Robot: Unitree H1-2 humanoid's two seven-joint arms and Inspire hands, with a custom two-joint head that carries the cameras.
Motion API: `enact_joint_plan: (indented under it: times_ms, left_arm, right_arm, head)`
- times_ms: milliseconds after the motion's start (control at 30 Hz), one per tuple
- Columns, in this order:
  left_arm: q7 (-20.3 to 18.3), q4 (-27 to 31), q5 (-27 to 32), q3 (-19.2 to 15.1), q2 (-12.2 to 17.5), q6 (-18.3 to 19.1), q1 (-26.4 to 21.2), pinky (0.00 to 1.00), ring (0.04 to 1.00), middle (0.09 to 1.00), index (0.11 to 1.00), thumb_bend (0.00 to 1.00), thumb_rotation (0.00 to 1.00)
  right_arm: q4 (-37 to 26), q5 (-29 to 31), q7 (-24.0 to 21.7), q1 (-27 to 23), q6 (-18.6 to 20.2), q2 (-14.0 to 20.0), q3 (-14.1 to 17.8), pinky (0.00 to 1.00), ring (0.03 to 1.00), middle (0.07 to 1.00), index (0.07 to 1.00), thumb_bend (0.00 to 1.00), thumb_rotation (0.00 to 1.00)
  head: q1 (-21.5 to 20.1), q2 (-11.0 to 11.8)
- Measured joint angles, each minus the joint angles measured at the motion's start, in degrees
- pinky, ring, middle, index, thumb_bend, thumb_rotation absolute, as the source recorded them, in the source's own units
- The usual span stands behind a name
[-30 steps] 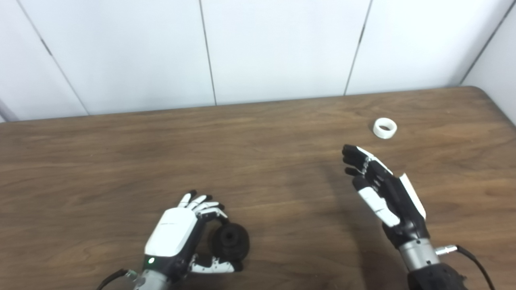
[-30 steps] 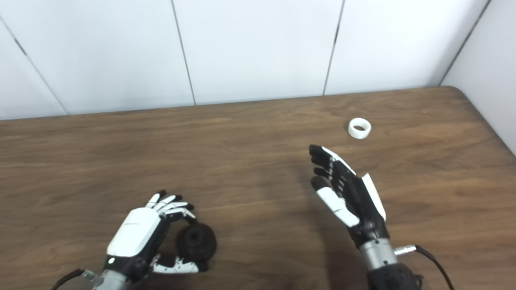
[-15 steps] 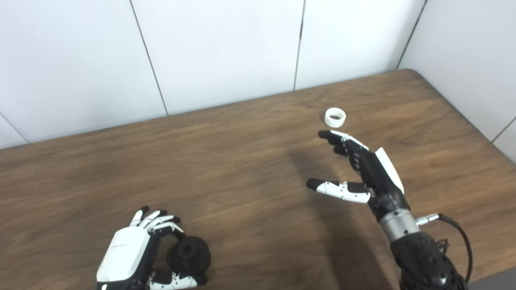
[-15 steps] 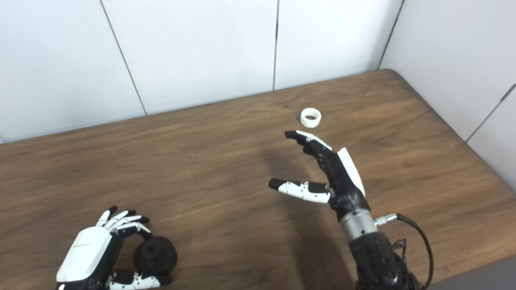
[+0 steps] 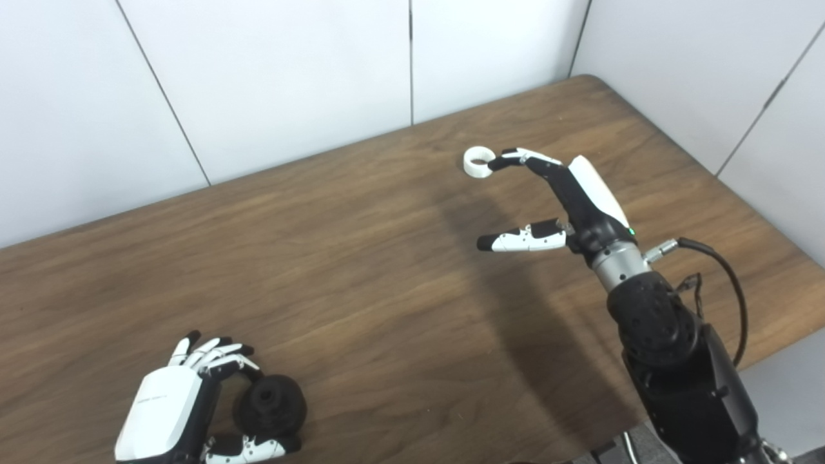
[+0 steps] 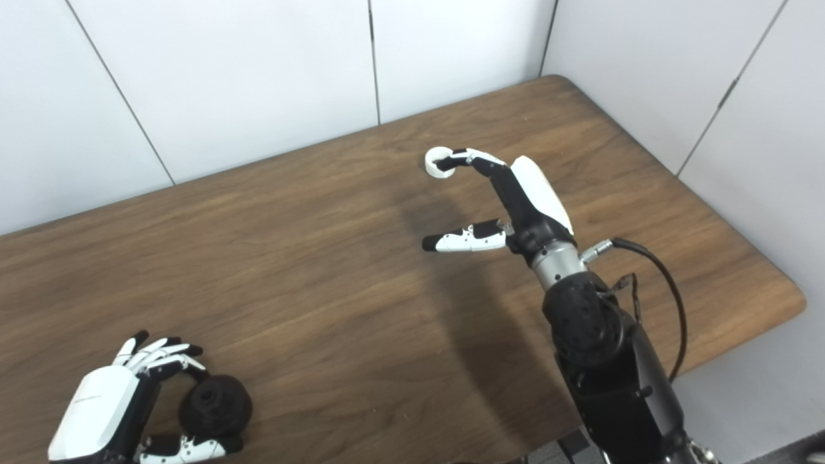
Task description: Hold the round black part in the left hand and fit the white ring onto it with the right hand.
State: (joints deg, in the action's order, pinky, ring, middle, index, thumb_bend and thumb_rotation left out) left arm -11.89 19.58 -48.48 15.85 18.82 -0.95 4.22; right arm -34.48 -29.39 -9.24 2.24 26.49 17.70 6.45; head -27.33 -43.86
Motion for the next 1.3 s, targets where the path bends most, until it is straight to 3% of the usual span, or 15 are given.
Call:
enact_joint_plan:
  times_ms: [233,533,833,1067,1300]
  left_arm:
    - [-0.1,0.1,0.5,-0.2,0.3,-0.1,0.6,1.0,0.879,0.777,0.485,0.52,0.05]
    - [-0.2,0.6,0.5,-0.2,0.3,-0.1,1.2,1.0,0.884,0.776,0.485,0.52,0.05]
    - [0.1,0.6,0.5,-0.1,0.3,-0.4,1.5,1.0,0.885,0.774,0.485,0.52,0.05]
    - [0.7,0.6,0.0,0.1,0.2,-1.7,2.1,1.0,0.878,0.768,0.484,0.52,0.05]
    - [0.8,0.6,-1.0,0.2,-0.3,-2.1,2.2,1.0,0.88,0.772,0.485,0.52,0.05]
  right_arm:
    - [6.3,-1.9,-1.3,-3.7,0.0,3.7,-1.3,0.84,0.884,0.89,0.743,0.79,0.2]
    - [11.8,-3.3,-1.9,-7.9,-0.3,5.4,-3.2,0.82,0.881,0.891,0.756,0.81,0.18]
    - [15.5,-3.5,-1.5,-9.6,-0.5,5.6,-3.3,0.88,0.938,0.925,0.785,0.81,0.2]
    - [20.1,-5.6,-1.4,-11.9,-0.5,8.1,-5.1,0.99,0.998,0.979,0.819,0.84,0.25]
    - [22.7,-6.0,-1.6,-15.3,-0.3,9.9,-5.9,1.0,1.0,1.0,0.824,0.88,0.27]
  head:
    - [0.2,0.3]
    - [1.1,1.1]
    - [1.6,1.8]
    - [2.2,2.6]
    - [2.6,2.8]
